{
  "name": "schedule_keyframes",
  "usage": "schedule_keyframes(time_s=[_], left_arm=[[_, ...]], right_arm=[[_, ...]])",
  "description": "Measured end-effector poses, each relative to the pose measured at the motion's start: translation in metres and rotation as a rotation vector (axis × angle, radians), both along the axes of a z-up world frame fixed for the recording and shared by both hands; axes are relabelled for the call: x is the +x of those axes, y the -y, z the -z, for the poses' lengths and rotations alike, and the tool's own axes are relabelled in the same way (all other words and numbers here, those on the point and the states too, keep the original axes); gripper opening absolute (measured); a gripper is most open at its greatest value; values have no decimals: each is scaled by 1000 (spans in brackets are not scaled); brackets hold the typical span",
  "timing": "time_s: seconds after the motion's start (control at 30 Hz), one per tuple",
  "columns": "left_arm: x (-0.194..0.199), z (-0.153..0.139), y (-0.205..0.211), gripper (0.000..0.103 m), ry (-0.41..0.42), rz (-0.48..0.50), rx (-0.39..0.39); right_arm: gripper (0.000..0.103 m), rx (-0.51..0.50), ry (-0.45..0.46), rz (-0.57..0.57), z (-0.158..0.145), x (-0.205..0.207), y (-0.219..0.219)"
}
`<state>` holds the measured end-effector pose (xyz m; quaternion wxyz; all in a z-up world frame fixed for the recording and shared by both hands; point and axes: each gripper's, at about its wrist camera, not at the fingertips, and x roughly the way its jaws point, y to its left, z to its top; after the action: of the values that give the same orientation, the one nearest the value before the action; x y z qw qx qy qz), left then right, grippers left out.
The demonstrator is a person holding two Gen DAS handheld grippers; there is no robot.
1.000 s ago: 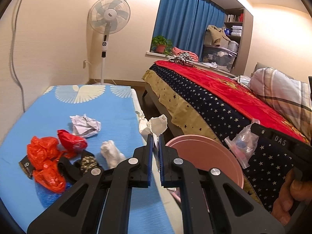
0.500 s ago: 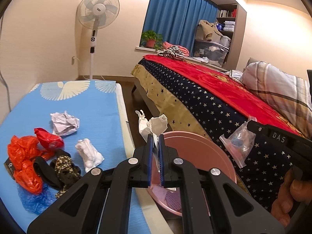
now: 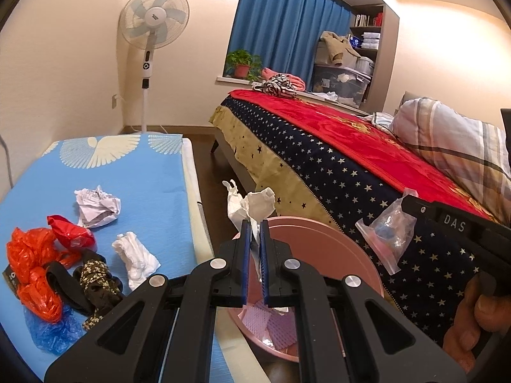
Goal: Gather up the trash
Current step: 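Carry the clear bag and white tissue over the pink bin with both grippers, then open the right gripper to drop the clear bag while the left drops the tissue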
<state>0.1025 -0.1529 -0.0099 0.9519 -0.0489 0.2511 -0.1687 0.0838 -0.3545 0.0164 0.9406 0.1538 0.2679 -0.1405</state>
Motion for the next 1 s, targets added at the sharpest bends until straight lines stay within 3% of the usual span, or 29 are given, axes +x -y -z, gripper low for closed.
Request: schedule_keyframes(time_s=[0.07, 0.1, 0.13, 0.2, 0.6, 0.83, 1.0], left_arm=[[0, 0, 0, 6, -4, 0, -3], [1, 0, -1, 7, -10, -3, -9], [2, 1, -2, 15, -19, -2, -17], [4, 2, -5, 26, -38, -1, -29], [-15, -11, -41, 26, -8, -41, -15], [-34, -18, -74, 26, 9, -85, -13], [-47, -27, -95, 26, 29, -118, -13]], right_arm=[[24, 8, -4, 12, 0, 0, 2], [41, 12, -7, 19, 0, 0, 3], [50, 13, -4, 30, 0, 0, 4], [50, 14, -2, 36, -1, -2, 4], [50, 12, 2, -46, -8, -11, -18], [50, -51, 69, -117, -15, -25, -53], [48, -88, 22, -143, -12, -24, -73]])
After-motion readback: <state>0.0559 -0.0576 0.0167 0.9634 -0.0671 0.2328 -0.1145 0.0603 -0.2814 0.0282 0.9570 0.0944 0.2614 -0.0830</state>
